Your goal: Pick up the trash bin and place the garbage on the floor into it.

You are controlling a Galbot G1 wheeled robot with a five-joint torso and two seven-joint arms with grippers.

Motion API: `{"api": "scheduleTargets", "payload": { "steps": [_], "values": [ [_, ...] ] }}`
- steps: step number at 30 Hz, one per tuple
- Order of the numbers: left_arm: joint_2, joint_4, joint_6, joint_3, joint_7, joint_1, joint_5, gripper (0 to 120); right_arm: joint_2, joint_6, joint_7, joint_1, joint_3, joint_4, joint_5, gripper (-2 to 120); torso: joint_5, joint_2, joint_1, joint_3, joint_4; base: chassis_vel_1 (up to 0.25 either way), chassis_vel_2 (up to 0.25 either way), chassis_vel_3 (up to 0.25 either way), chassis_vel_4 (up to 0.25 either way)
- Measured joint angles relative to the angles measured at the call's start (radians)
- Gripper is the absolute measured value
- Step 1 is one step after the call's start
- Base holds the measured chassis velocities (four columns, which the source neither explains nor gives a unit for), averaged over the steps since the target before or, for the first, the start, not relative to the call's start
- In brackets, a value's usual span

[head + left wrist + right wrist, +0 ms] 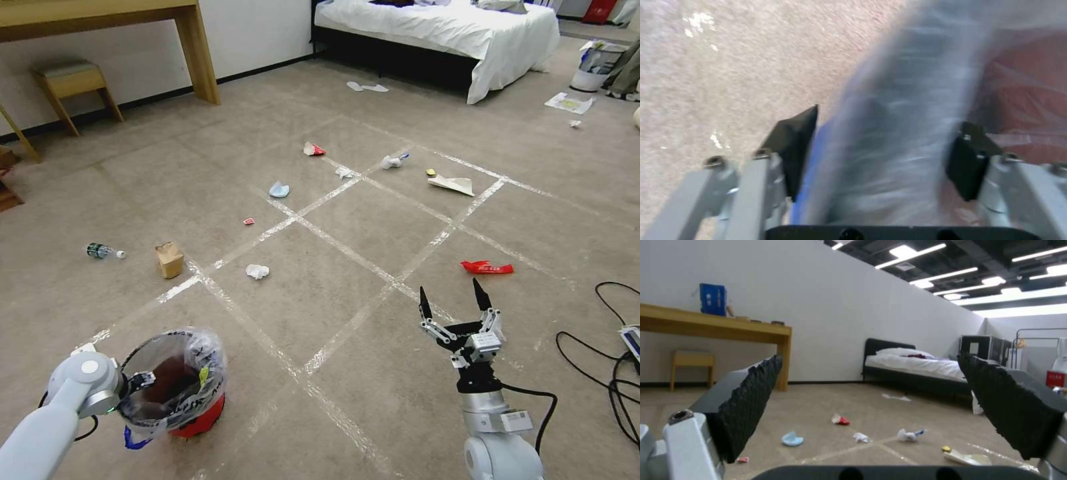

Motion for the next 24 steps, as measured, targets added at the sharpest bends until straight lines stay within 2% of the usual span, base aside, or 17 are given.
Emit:
{"api": "scheduleTargets", "payload": {
  "steps": [1, 4, 6, 7, 9, 10, 14, 16, 24],
  "values": [
    [0.011, -0.009, 0.001, -0.009, -0.001, 0.009, -0.004, 52, 0.002, -0.001, 0.002, 0.003, -0.002, -0.004, -0.001, 100, 0.0007, 0.000, 0.000, 0.000, 0.0000, 0.000, 0.000, 0.000, 0.000],
    [0.020, -0.015, 0.001, -0.014, -0.002, 0.017, -0.005, 46, 0.003, -0.002, 0.003, 0.005, -0.005, -0.006, -0.001, 100, 0.0006, 0.000, 0.000, 0.000, -0.0001, 0.000, 0.000, 0.000, 0.000],
    [0.030, -0.021, 0.001, -0.021, -0.003, 0.027, -0.006, 34, 0.008, -0.005, 0.005, 0.008, -0.010, -0.007, -0.004, 100, 0.0007, 0.000, 0.000, 0.000, 0.0001, 0.000, 0.000, 0.000, 0.000],
    [0.030, -0.021, 0.001, -0.021, -0.003, 0.027, -0.006, 34, 0.008, -0.005, 0.005, 0.008, -0.010, -0.007, -0.004, 100, 0.0007, 0.000, 0.000, 0.000, 0.0001, 0.000, 0.000, 0.000, 0.000],
    [0.032, -0.027, 0.001, -0.024, -0.006, 0.035, -0.005, 22, 0.010, -0.008, 0.010, 0.008, -0.012, -0.008, -0.006, 100, 0.0007, 0.000, 0.000, 0.000, 0.0000, 0.000, 0.000, 0.000, 0.000],
    [0.032, -0.027, 0.001, -0.024, -0.006, 0.035, -0.005, 22, 0.010, -0.008, 0.010, 0.008, -0.012, -0.008, -0.006, 100, 0.0007, 0.000, 0.000, 0.000, 0.0000, 0.000, 0.000, 0.000, 0.000],
    [0.032, -0.045, 0.000, -0.032, -0.017, 0.055, -0.001, 8, 0.009, -0.009, 0.015, 0.008, -0.010, -0.008, -0.006, 100, 0.0010, 0.000, 0.000, 0.000, -0.0001, 0.000, 0.000, 0.000, 0.000],
    [0.031, -0.058, -0.003, -0.040, -0.017, 0.068, -0.003, 4, 0.008, -0.009, 0.015, 0.008, -0.009, -0.008, -0.007, 100, 0.0011, 0.000, 0.000, 0.000, -0.0002, 0.000, 0.000, 0.000, 0.000],
    [0.017, -0.095, -0.003, -0.064, -0.019, 0.112, -0.012, 3, 0.010, -0.009, 0.018, 0.006, -0.011, -0.007, -0.009, 100, 0.0012, 0.000, 0.000, 0.000, 0.0002, 0.000, 0.000, 0.000, 0.000]
  ]
}}
